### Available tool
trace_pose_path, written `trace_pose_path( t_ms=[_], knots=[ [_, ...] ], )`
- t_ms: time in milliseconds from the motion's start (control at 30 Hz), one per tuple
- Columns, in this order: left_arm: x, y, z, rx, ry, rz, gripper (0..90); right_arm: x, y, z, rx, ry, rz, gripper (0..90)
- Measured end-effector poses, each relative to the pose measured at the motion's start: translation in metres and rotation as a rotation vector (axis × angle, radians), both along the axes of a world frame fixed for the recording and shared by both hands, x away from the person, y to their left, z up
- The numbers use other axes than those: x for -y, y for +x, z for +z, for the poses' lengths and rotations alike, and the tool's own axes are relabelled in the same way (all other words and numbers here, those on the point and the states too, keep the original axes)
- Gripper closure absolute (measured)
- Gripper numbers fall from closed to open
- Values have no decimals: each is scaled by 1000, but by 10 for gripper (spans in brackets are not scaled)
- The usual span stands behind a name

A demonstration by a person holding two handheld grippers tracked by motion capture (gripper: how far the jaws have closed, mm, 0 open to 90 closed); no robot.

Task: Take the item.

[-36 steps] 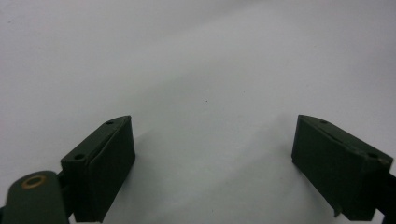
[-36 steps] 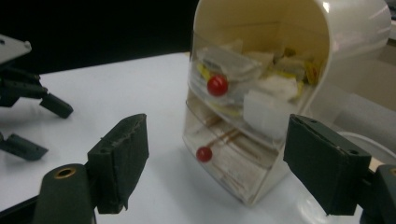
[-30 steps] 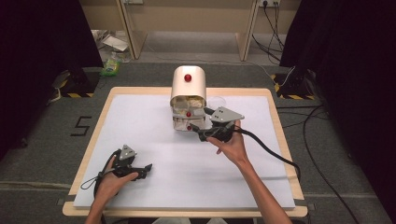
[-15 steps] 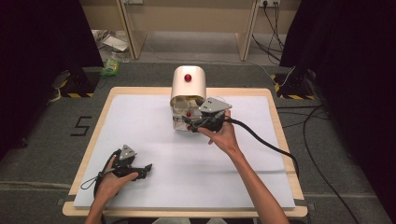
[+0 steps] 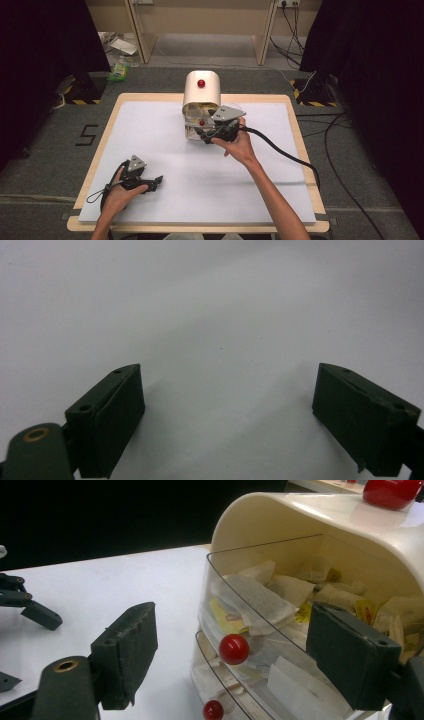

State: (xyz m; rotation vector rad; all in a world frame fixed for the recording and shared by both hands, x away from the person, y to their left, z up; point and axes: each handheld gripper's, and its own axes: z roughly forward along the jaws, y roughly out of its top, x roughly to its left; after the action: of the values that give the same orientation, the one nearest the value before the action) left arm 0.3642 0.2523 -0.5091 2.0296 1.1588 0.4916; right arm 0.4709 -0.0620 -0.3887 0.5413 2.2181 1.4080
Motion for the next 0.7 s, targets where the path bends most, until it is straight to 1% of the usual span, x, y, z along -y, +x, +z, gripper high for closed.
trace_pose_path(
  t_ms=[100, 167, 367, 467, 500, 533, 700],
  knots=[
    [0, 0, 0, 0, -1, 0, 123, 0, -3, 1, -9, -3, 6, 216],
    [0, 0, 0, 0, -1, 0, 123, 1, -6, 1, -4, -6, 12, 217],
    [0, 0, 0, 0, 1, -1, 123, 6, -21, -1, -15, 1, 39, 232],
    [0, 0, 0, 0, 2, -1, 123, 8, -29, -3, -5, 3, 45, 236],
    [0, 0, 0, 0, 2, -1, 123, 8, -29, -3, -5, 3, 45, 236],
    [0, 0, 0, 0, 2, 0, 123, 9, -33, -3, 11, -10, 39, 235],
    [0, 0, 0, 0, 1, -1, 123, 9, -35, -3, 14, -17, 46, 234]
  ],
)
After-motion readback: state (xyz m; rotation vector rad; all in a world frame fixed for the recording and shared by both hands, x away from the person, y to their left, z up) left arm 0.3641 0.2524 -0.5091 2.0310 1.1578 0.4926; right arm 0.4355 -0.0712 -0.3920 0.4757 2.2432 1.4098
